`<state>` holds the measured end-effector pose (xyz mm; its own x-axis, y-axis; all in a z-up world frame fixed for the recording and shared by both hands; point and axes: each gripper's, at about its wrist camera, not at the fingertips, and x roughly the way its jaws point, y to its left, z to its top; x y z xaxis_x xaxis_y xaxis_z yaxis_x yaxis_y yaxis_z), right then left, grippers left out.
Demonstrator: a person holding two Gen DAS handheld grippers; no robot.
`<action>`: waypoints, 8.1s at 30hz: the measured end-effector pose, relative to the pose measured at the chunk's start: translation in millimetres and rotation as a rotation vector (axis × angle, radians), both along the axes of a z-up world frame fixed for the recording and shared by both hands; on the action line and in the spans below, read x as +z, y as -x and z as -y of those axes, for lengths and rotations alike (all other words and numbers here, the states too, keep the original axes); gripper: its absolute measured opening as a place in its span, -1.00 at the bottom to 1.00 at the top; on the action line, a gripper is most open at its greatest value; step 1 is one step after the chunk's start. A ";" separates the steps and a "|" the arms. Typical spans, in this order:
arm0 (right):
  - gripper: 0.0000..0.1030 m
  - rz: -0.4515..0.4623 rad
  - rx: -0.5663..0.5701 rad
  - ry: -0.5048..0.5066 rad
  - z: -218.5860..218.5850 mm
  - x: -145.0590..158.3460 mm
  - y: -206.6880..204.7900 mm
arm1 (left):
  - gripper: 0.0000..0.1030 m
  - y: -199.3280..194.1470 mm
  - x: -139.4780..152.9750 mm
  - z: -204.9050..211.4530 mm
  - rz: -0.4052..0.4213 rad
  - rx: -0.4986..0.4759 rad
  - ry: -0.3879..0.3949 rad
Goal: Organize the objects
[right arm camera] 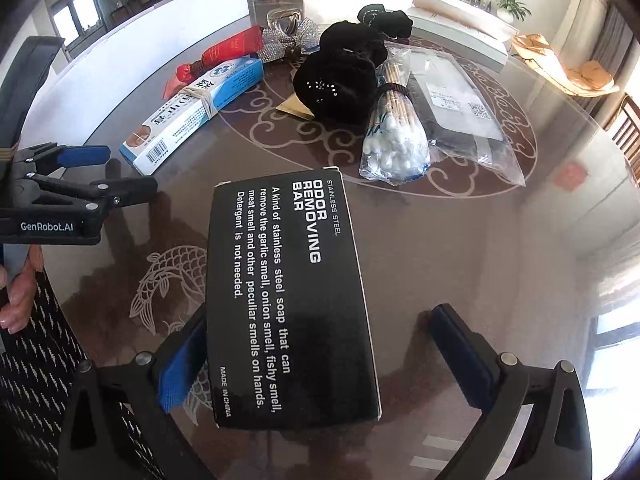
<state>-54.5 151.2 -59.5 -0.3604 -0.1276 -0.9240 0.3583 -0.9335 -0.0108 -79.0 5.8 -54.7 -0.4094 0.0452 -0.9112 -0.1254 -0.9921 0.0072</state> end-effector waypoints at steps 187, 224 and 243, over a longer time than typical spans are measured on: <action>-0.28 -0.071 0.071 0.093 56.6 38.2 43.6 | 1.00 -10.6 13.0 16.9 -0.173 -0.016 -0.031; 0.14 -0.051 0.024 0.058 13.3 51.8 76.3 | -0.39 -44.6 23.9 -28.7 -0.198 -0.333 -0.127; -0.37 0.028 -0.149 0.682 -3.0 103.1 61.5 | -0.40 -68.9 116.9 109.8 -0.421 0.047 -0.593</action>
<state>-116.0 154.2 43.7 -0.3964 -0.6337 -0.6643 0.2178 -0.7678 0.6025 -10.1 -104.1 62.3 -0.7337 0.4562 -0.5035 -0.1878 -0.8483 -0.4950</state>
